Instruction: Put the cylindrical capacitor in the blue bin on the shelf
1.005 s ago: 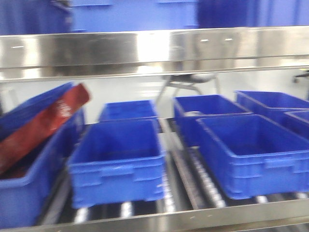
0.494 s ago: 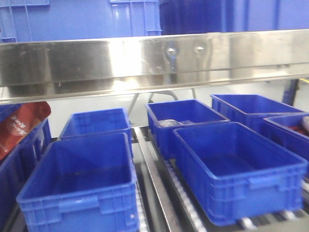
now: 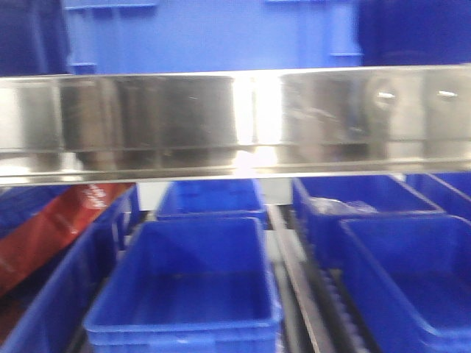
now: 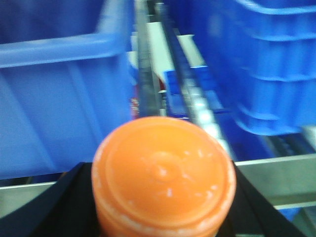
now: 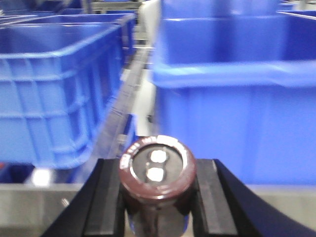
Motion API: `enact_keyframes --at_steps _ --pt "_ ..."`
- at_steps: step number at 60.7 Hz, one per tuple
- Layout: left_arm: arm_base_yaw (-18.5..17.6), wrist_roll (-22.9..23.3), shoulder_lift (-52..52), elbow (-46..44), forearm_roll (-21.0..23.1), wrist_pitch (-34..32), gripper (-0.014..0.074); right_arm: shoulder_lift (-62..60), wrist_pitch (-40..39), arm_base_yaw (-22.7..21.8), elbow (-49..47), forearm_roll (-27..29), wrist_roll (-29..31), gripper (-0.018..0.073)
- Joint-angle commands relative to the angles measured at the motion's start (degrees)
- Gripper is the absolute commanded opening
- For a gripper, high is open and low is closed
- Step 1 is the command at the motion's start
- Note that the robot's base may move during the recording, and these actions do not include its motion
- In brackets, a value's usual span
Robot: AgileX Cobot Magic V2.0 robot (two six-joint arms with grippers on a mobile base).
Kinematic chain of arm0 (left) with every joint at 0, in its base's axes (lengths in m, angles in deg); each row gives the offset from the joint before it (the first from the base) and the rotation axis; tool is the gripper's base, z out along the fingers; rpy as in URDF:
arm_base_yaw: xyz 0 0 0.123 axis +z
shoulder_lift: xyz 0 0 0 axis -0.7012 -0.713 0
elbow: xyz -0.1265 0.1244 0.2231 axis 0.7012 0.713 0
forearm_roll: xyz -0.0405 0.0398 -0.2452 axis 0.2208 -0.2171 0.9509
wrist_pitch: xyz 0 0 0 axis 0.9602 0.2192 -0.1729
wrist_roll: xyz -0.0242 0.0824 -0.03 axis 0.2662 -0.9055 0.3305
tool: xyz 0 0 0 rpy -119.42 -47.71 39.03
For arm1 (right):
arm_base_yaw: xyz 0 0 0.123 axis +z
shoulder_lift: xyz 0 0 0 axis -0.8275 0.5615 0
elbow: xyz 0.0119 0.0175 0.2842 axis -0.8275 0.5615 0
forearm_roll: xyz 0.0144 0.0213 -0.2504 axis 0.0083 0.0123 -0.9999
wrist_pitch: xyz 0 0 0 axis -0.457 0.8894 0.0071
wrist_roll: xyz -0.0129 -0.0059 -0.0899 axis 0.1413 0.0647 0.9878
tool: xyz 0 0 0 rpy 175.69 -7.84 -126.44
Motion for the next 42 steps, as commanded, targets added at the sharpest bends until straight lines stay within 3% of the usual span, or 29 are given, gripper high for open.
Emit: enact_keyframes --at_steps 1,42 --pt "0.2 0.0 0.2 0.1 0.1 -1.2 -0.0111 -0.2 -1.5 0.0 0.1 -0.5 0.3 -0.0158" --pt "0.2 0.0 0.2 0.1 0.1 -1.2 -0.0111 -0.2 -1.5 0.0 0.1 -0.5 0.3 -0.0158"
